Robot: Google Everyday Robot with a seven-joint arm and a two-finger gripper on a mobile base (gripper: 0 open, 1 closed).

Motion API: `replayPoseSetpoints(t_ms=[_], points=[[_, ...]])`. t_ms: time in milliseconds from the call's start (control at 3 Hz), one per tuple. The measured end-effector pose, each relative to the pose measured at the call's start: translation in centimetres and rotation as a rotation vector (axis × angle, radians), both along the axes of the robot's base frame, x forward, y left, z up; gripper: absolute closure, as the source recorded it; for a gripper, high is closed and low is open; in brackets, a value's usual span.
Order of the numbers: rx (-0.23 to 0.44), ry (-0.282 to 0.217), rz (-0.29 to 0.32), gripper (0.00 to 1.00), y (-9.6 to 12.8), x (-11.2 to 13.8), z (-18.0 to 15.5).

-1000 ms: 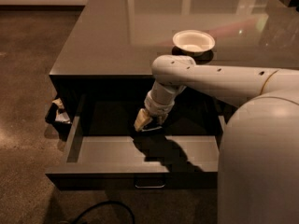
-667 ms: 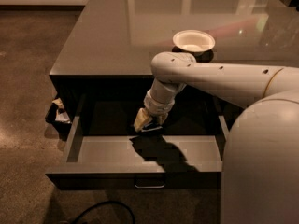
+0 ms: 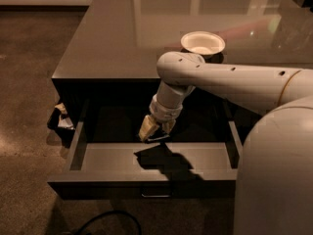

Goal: Place rxbar blueberry into top drawer

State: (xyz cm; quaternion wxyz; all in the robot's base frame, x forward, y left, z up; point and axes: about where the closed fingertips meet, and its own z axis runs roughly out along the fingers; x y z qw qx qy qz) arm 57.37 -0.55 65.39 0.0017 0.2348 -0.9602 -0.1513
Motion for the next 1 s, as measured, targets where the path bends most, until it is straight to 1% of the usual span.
replayPoseSetpoints(t_ms=[333, 667, 1000], points=[[0.004, 0.018, 0.019, 0.60, 0.19, -0.41, 0.34], [0.013, 0.017, 0.030, 0.36, 0.22, -0.23, 1.09], [0.013, 0.017, 0.030, 0.13, 0.22, -0.23, 1.09]])
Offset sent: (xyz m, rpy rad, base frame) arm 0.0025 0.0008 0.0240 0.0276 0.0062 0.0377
